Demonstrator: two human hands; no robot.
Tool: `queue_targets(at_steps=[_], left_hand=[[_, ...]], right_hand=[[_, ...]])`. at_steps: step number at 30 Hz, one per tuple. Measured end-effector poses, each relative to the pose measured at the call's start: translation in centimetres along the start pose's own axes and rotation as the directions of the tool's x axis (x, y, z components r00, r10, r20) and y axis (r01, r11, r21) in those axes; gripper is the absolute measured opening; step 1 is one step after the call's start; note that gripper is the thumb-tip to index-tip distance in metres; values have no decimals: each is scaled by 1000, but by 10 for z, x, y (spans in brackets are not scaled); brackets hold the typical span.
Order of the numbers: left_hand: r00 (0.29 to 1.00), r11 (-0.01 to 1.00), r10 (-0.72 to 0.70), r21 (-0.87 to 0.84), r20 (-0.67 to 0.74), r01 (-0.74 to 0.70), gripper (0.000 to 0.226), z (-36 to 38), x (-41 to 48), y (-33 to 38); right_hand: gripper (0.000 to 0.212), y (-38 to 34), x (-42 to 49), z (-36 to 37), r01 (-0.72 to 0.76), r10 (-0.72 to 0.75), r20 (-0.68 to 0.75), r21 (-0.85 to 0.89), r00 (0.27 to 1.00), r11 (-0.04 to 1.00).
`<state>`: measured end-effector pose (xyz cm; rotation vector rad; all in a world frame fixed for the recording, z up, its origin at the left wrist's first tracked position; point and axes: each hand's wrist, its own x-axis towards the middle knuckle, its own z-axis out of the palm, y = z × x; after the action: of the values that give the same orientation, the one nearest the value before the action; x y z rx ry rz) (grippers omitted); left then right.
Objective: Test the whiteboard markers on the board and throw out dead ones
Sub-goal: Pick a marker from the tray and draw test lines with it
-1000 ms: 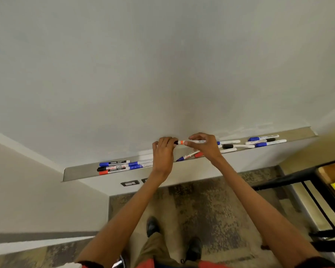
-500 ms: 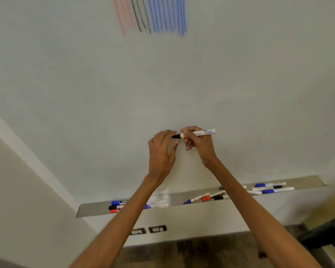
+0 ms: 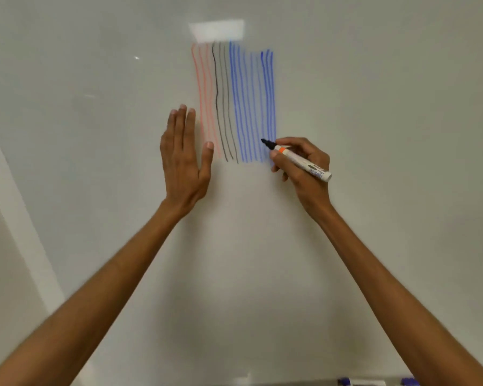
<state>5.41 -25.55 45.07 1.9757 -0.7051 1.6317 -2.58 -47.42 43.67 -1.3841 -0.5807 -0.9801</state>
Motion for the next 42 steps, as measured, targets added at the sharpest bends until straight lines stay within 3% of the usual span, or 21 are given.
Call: queue_targets(at_steps=[7, 13, 19, 42], left_hand=[[994, 987, 109, 121, -24, -105, 60, -5, 86, -21], [993, 980, 82, 185, -83, -66, 59, 1, 97, -39], [991, 977, 90, 203, -101, -68, 59, 4, 94, -41], [990, 974, 80, 219, -115, -53, 58, 8, 89, -40]], right_hand=[[10, -37, 92, 9, 192, -192, -82, -5, 978, 981], [9, -49, 140, 6, 302, -304, -48, -49, 951, 952], [13, -33, 150, 6, 296, -306, -124, -87, 944, 951], [17, -18, 133, 5, 324, -347, -80, -215, 934, 921]])
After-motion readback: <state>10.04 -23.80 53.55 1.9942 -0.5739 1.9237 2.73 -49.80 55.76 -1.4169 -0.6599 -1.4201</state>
